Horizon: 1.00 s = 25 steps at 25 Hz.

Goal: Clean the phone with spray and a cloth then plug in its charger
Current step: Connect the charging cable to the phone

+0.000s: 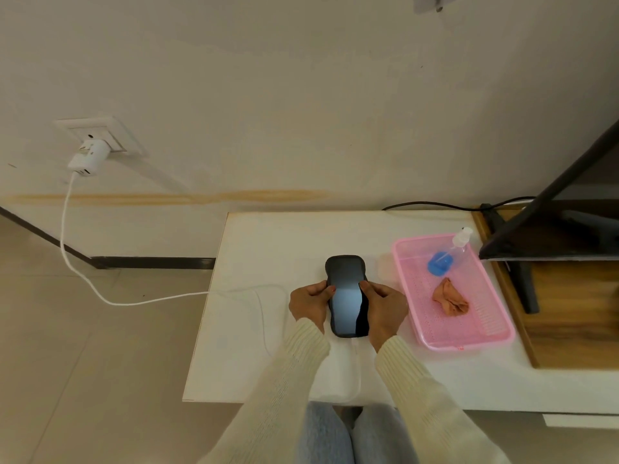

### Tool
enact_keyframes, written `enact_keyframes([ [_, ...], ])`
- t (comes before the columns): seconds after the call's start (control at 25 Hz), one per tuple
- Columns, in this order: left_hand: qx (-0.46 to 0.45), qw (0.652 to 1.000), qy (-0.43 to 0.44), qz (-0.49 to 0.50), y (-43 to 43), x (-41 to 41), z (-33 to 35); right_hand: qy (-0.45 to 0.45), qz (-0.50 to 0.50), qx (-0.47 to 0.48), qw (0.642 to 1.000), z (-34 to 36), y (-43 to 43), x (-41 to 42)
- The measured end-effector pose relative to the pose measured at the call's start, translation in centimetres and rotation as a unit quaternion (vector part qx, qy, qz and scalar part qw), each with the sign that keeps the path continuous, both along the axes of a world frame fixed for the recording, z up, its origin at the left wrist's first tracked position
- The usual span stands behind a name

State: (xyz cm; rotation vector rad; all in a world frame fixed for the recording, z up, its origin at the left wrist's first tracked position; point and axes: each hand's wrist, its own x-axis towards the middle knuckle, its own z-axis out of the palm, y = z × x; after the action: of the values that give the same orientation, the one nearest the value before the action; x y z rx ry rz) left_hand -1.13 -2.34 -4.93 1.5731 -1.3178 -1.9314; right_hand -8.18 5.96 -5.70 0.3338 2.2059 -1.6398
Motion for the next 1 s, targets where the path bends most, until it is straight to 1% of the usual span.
enact_keyframes([
  [0.28, -0.068, 0.995, -0.055, -0.048, -0.2, -0.1, -1.0, 0.027, 0.015, 0.07, 0.997, -0.6, 0.0, 0.1],
  [0.4, -0.086, 0.992, -0.065, -0.061, -0.4, -0.3, -1.1, 0.031, 0.011, 0.083, 0.996, -0.6, -0.1, 0.0],
  [0.52, -0.101, 0.988, -0.081, -0.084, -0.8, -0.4, -1.3, 0.043, 0.028, 0.097, 0.994, -0.8, -0.2, -0.2],
  [0.72, -0.108, 0.985, -0.098, -0.091, -1.3, -0.6, -1.7, 0.072, 0.044, 0.12, 0.989, -0.9, -0.3, -0.2],
  [0.84, -0.116, 0.983, -0.107, -0.09, -1.3, -0.8, -1.9, 0.069, 0.044, 0.14, 0.987, -0.9, -0.5, -0.3],
  [1.0, -0.125, 0.982, -0.115, -0.079, -1.2, -1.0, -2.0, 0.069, 0.055, 0.139, 0.986, -1.2, -0.5, -0.4],
])
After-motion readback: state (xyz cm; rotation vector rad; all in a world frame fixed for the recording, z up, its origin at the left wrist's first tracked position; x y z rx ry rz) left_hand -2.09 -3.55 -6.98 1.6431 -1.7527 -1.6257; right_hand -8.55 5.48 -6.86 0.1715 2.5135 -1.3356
